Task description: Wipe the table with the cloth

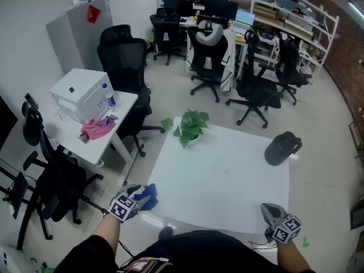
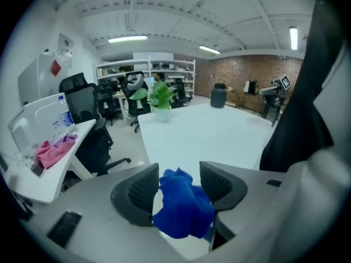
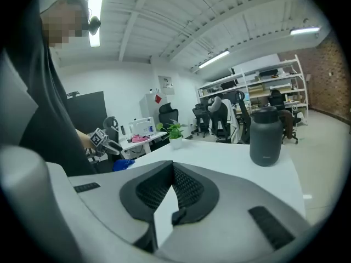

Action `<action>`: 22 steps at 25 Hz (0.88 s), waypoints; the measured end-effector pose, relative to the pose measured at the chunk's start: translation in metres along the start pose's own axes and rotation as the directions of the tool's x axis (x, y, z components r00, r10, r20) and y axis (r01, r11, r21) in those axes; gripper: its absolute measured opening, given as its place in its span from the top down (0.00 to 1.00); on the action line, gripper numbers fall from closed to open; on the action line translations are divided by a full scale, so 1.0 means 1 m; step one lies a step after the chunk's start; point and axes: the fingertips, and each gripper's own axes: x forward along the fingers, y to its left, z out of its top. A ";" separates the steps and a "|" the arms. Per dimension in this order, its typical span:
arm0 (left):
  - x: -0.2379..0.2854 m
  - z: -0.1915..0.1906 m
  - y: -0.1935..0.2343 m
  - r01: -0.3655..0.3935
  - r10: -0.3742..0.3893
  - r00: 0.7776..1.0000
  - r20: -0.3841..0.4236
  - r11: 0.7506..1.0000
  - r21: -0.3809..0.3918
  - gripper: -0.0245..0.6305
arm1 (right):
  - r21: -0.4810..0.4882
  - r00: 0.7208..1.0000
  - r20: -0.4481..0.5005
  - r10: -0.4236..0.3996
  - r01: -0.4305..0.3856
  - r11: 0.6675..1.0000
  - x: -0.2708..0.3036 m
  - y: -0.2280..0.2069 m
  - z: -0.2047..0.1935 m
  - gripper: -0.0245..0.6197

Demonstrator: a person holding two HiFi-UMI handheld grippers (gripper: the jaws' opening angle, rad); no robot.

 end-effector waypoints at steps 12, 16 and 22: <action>0.061 -0.079 -0.004 0.014 -0.032 0.943 -0.330 0.998 -0.056 0.65 | -0.016 0.999 -0.039 -0.022 0.021 1.000 0.002 0.005 -0.002 0.94; 0.065 -0.077 -0.005 0.019 -0.031 0.949 -0.315 0.999 -0.039 0.74 | -0.007 0.999 -0.031 -0.027 0.026 1.000 0.003 0.005 -0.004 0.94; 0.070 -0.034 -0.013 0.052 -0.064 0.970 -0.234 0.997 -0.056 0.82 | 0.003 1.000 -0.010 -0.026 0.026 1.000 -0.001 0.003 -0.004 0.94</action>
